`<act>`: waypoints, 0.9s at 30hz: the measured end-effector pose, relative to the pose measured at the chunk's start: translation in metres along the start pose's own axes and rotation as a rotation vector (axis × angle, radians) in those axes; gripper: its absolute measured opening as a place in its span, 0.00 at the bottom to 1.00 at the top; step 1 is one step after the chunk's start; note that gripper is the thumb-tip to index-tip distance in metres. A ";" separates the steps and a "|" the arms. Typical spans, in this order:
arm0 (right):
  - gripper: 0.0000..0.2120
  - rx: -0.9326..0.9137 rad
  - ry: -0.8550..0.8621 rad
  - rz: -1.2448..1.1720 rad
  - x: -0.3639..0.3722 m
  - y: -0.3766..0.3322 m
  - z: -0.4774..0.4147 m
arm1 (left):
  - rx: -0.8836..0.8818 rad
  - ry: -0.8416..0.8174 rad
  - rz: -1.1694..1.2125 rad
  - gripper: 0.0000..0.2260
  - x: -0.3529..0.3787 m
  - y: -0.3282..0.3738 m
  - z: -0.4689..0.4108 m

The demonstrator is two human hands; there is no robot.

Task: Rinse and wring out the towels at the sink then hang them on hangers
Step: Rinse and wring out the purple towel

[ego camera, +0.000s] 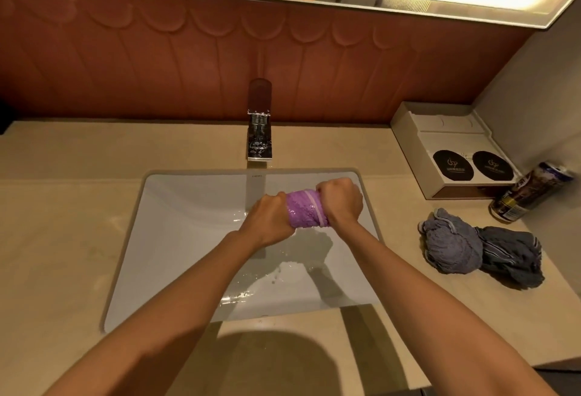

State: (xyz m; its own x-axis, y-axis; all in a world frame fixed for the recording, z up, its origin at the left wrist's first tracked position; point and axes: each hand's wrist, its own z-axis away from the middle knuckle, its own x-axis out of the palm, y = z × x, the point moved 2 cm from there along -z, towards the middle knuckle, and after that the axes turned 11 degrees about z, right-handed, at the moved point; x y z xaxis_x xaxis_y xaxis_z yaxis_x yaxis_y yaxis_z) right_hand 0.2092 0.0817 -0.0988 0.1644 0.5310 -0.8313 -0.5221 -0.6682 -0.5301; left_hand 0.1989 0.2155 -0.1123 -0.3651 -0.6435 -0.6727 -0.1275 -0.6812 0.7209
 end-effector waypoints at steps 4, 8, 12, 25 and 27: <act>0.09 -0.195 0.023 0.126 -0.007 -0.007 0.000 | -0.006 -0.097 0.118 0.08 -0.003 0.002 0.002; 0.11 -0.160 0.056 0.085 -0.015 -0.004 -0.007 | 0.024 -0.079 -0.056 0.08 -0.011 0.018 -0.009; 0.16 -0.139 0.074 0.100 -0.011 -0.008 -0.008 | 0.019 -0.017 -0.278 0.14 -0.012 0.017 -0.019; 0.13 -0.417 0.095 0.277 -0.008 -0.023 -0.008 | -0.042 -0.240 0.220 0.14 -0.010 -0.004 -0.015; 0.13 -0.460 0.079 0.267 -0.011 -0.023 -0.011 | -0.107 -0.288 0.354 0.16 -0.012 0.000 -0.012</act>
State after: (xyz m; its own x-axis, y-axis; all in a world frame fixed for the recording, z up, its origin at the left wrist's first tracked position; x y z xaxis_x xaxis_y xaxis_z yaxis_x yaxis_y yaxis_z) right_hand 0.2287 0.0860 -0.0794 0.1475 0.2828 -0.9478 -0.1368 -0.9432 -0.3027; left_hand 0.2140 0.2195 -0.1063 -0.6122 -0.7299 -0.3040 0.1414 -0.4794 0.8662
